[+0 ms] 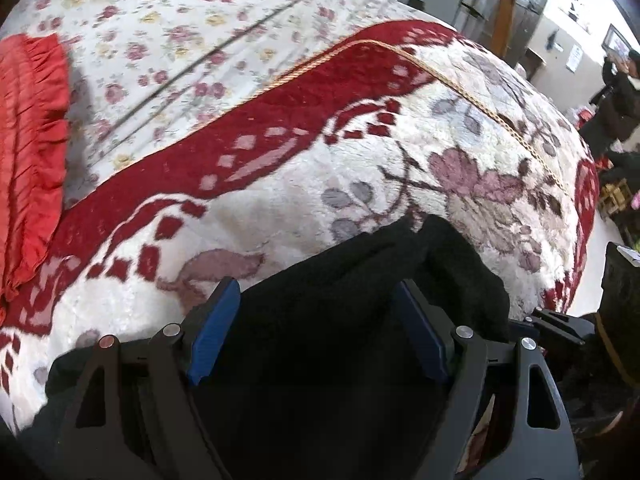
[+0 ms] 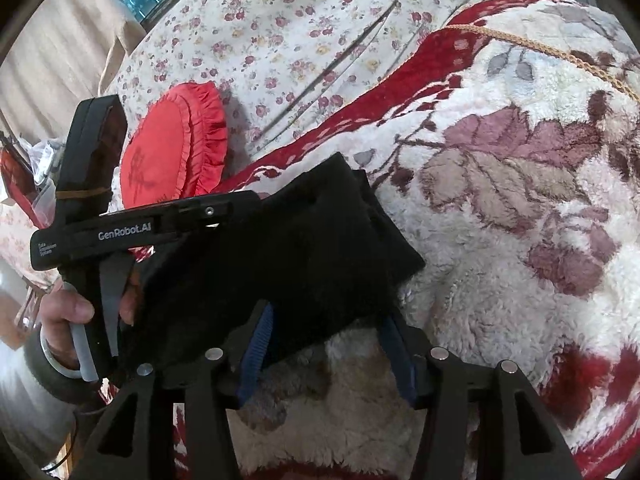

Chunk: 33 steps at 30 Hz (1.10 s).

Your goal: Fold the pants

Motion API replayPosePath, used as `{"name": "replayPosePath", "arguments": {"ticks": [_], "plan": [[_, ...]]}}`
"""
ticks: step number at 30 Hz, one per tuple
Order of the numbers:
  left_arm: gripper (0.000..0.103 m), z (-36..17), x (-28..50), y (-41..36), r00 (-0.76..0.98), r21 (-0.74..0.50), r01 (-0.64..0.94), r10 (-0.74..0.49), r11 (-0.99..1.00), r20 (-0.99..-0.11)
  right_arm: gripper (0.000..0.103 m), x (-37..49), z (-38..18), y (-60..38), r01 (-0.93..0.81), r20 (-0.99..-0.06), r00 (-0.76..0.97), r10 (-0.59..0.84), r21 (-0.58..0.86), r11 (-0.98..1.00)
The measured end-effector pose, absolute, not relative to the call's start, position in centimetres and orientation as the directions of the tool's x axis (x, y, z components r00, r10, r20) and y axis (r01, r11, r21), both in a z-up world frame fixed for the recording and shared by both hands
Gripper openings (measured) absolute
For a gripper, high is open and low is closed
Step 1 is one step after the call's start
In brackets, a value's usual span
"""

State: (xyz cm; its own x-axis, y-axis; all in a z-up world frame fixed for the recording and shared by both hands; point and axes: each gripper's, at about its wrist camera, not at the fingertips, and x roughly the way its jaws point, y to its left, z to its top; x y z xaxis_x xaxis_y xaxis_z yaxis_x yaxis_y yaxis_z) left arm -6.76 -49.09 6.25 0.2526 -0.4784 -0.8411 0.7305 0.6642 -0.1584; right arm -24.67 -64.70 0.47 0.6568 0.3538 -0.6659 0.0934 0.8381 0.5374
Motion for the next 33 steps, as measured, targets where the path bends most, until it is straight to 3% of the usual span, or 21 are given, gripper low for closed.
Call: {"name": "replayPosePath", "arguments": {"ticks": [8,12,17,20,22,25,26,27,33], "plan": [[0.080,5.1,-5.5,-52.4,0.118,-0.207,0.793,-0.479,0.573,-0.870,0.063,-24.8,0.3,-64.2,0.080,-0.641,0.683,0.351,0.543,0.836],[0.080,4.1,-6.0,-54.6,0.093,-0.159,0.852,-0.443,0.499,-0.892,0.067,-24.8,0.2,-64.0,0.075,-0.626,0.699,0.346,0.545,0.835],[0.080,3.7,-4.8,-55.3,0.000,-0.228,0.867,-0.459,0.442,-0.888,0.069,-24.7,0.1,-64.3,0.076,-0.601,0.719,0.348,0.566,0.821],[0.078,3.6,-4.8,-55.4,-0.007,-0.241,0.868,-0.475,0.434,-0.880,0.058,-24.5,0.0,-64.7,0.083,-0.578,0.732,0.360,0.600,0.795],[0.073,3.5,-5.2,-55.3,0.014,-0.222,0.878,-0.485,0.425,-0.874,0.031,-24.3,-0.1,-65.1,0.089,-0.572,0.738,0.358,0.608,0.789],[0.063,3.7,-5.2,-54.7,0.019,-0.233,0.877,-0.514,0.420,-0.857,0.018,-23.5,-0.6,-65.5,0.079,-0.546,0.733,0.406,0.660,0.747],[0.053,3.9,-5.0,-54.3,0.007,-0.256,0.870,-0.531,0.421,-0.848,0.017,-23.4,-0.5,-65.3,0.071,-0.546,0.733,0.406,0.655,0.752],[0.031,4.1,-4.9,-54.1,-0.031,-0.303,0.862,-0.555,0.405,-0.831,0.016,-23.4,-0.1,-65.0,0.058,-0.546,0.736,0.401,0.641,0.765],[0.024,7.7,-5.7,-51.7,0.027,-0.293,0.861,-0.614,0.415,-0.789,0.014,-23.6,4.2,-63.0,-0.055,-0.493,0.777,0.392,0.566,0.822]]}}
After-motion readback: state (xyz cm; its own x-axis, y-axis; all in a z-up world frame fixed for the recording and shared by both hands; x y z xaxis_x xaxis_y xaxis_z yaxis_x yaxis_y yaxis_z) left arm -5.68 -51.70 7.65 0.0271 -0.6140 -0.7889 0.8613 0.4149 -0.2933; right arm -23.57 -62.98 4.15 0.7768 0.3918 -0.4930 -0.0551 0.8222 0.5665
